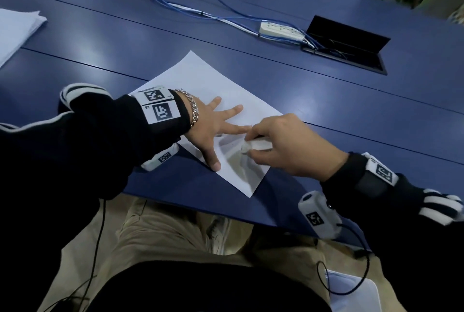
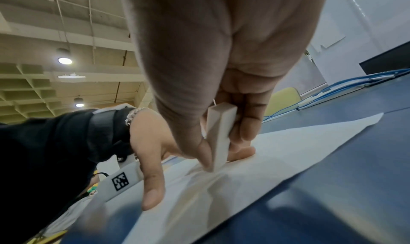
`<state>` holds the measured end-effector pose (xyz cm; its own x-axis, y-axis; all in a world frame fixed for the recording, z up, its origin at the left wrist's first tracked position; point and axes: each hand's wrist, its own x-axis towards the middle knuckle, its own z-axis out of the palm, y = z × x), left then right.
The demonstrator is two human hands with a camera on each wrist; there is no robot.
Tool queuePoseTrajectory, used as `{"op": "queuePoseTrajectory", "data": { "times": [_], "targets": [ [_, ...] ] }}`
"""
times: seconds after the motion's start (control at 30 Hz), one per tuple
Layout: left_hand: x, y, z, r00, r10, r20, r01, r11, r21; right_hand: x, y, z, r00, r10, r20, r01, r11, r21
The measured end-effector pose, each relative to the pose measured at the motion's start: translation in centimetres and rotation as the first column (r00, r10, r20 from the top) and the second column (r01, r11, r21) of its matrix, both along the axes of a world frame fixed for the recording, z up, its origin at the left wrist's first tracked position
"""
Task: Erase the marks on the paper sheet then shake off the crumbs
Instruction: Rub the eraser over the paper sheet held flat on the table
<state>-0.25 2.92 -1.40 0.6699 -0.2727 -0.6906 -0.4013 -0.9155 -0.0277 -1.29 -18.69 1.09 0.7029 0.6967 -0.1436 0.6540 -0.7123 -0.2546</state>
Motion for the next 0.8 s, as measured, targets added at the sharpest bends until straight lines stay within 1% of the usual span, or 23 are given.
{"op": "queuePoseTrajectory", "data": {
  "times": [0.1, 0.17, 0.2, 0.27, 0.33, 0.37, 0.4, 0.5, 0.53, 0.57, 0.67, 0.7, 0.73, 0.77, 0.8],
  "targets": [
    [0.2, 0.0, -0.1, 1.0, 0.011, -0.012, -0.011, 1.0, 0.001, 0.6, 0.8, -0.6, 0.997, -0.031, 0.064, 0.035, 0.998, -0.052],
    [0.2, 0.0, 0.0, 1.0, 0.021, -0.014, -0.021, 1.0, -0.006, -0.3, 1.2, -0.9, 0.997, 0.028, 0.079, -0.022, 0.997, -0.076],
    [0.2, -0.1, 0.0, 1.0, 0.023, -0.012, -0.023, 1.0, -0.004, -1.3, 1.3, -1.0, 0.993, 0.098, 0.062, -0.092, 0.991, -0.093],
    [0.1, -0.2, -0.1, 1.0, 0.015, -0.004, -0.015, 1.0, 0.012, -3.7, 1.3, -0.8, 0.975, 0.222, -0.027, -0.224, 0.966, -0.129],
    [0.2, -0.3, -0.2, 1.0, 0.013, -0.006, -0.013, 1.0, 0.016, -3.9, 1.3, -0.6, 0.962, 0.257, -0.096, -0.268, 0.954, -0.135],
    [0.2, -0.3, -0.2, 1.0, 0.019, -0.01, -0.019, 1.0, 0.009, -3.0, 1.2, -0.8, 0.966, 0.243, -0.088, -0.253, 0.96, -0.122],
    [0.2, -0.3, -0.1, 1.0, 0.028, -0.014, -0.028, 1.0, 0.002, -1.6, 1.2, -0.9, 0.977, 0.205, -0.05, -0.21, 0.972, -0.107],
    [0.2, -0.1, 0.0, 0.999, 0.034, -0.013, -0.034, 0.999, 0.005, 1.4, 1.0, -0.9, 0.993, 0.055, 0.1, -0.044, 0.992, -0.115],
    [0.2, -0.1, -0.1, 0.999, 0.032, -0.014, -0.032, 0.999, 0.007, 1.3, 0.9, -1.0, 0.992, 0.054, 0.114, -0.042, 0.993, -0.107],
    [0.3, -0.1, -0.1, 0.999, 0.031, -0.017, -0.031, 1.0, 0.005, 0.5, 1.1, -1.0, 0.989, 0.093, 0.116, -0.082, 0.992, -0.099],
    [0.3, -0.1, -0.2, 1.0, 0.0, -0.014, 0.0, 1.0, 0.023, -3.6, 1.8, -1.2, 0.954, 0.296, 0.037, -0.29, 0.95, -0.118],
    [0.2, -0.1, -0.2, 1.0, -0.007, -0.01, 0.007, 1.0, 0.03, -3.9, 1.8, -1.1, 0.947, 0.321, 0.003, -0.317, 0.937, -0.144],
    [0.2, -0.2, -0.2, 1.0, -0.002, -0.012, 0.003, 1.0, 0.026, -3.3, 1.9, -1.1, 0.951, 0.309, -0.015, -0.308, 0.939, -0.152],
    [0.3, -0.1, -0.2, 1.0, 0.008, -0.018, -0.008, 1.0, 0.014, -2.1, 1.8, -1.2, 0.965, 0.261, -0.008, -0.26, 0.955, -0.141],
    [0.3, -0.1, -0.2, 1.0, 0.02, -0.024, -0.019, 1.0, 0.005, -0.6, 1.7, -1.2, 0.979, 0.201, 0.031, -0.196, 0.974, -0.114]
  ]
}}
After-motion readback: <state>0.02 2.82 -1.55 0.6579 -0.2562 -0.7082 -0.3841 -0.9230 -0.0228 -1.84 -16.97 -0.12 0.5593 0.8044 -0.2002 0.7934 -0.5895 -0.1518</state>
